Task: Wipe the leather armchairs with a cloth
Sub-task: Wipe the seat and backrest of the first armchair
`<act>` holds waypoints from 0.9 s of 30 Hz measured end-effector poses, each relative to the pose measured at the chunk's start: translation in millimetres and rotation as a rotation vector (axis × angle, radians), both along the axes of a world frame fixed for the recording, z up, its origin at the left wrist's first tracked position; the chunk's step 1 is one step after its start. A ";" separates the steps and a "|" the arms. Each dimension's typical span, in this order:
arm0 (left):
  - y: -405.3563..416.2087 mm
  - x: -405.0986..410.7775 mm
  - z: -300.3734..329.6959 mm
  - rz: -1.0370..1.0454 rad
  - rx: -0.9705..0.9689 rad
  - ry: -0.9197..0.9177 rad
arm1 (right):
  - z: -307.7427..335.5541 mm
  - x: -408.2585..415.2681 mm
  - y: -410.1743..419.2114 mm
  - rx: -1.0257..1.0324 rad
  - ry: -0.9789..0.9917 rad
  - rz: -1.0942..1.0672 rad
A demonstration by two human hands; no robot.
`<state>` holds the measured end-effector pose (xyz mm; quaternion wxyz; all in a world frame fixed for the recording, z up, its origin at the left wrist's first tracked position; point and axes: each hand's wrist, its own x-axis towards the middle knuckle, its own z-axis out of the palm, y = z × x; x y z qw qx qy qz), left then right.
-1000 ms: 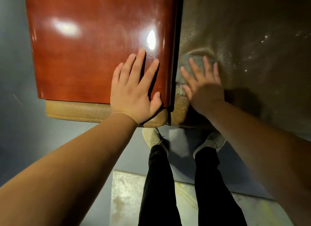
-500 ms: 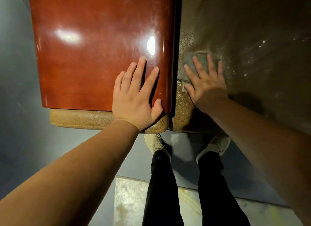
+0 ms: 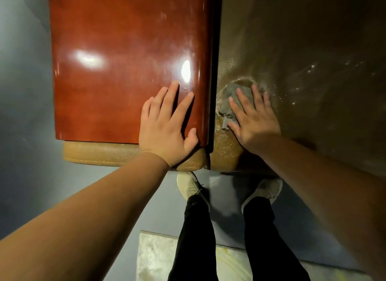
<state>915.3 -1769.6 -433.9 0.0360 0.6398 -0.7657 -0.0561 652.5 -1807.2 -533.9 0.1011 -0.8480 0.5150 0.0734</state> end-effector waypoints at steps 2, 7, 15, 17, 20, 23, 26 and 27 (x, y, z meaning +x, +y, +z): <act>3.3 -1.5 4.6 0.029 0.040 0.007 | 2.8 3.9 15.8 0.037 -0.012 0.015; -43.6 -17.3 27.4 0.175 0.017 0.169 | 8.7 -28.5 51.8 0.103 -0.070 0.309; -96.9 -27.9 5.1 0.205 -0.011 0.048 | 4.1 -15.8 -68.0 0.052 0.033 0.000; -96.7 -28.9 3.1 0.201 -0.019 0.048 | 3.0 -6.6 -51.0 0.059 0.009 -0.041; -92.6 -30.1 3.1 0.209 0.000 0.040 | -2.1 -4.5 9.6 0.056 -0.135 0.102; -95.2 -28.4 4.8 0.189 -0.002 0.060 | -7.8 -17.9 11.7 0.026 -0.224 0.317; -100.6 -28.9 4.7 0.179 -0.026 0.066 | -15.0 -12.5 -57.8 -0.030 -0.166 0.293; -101.1 -29.5 4.6 0.179 -0.034 0.068 | -15.2 -5.1 -83.7 -0.022 -0.127 0.213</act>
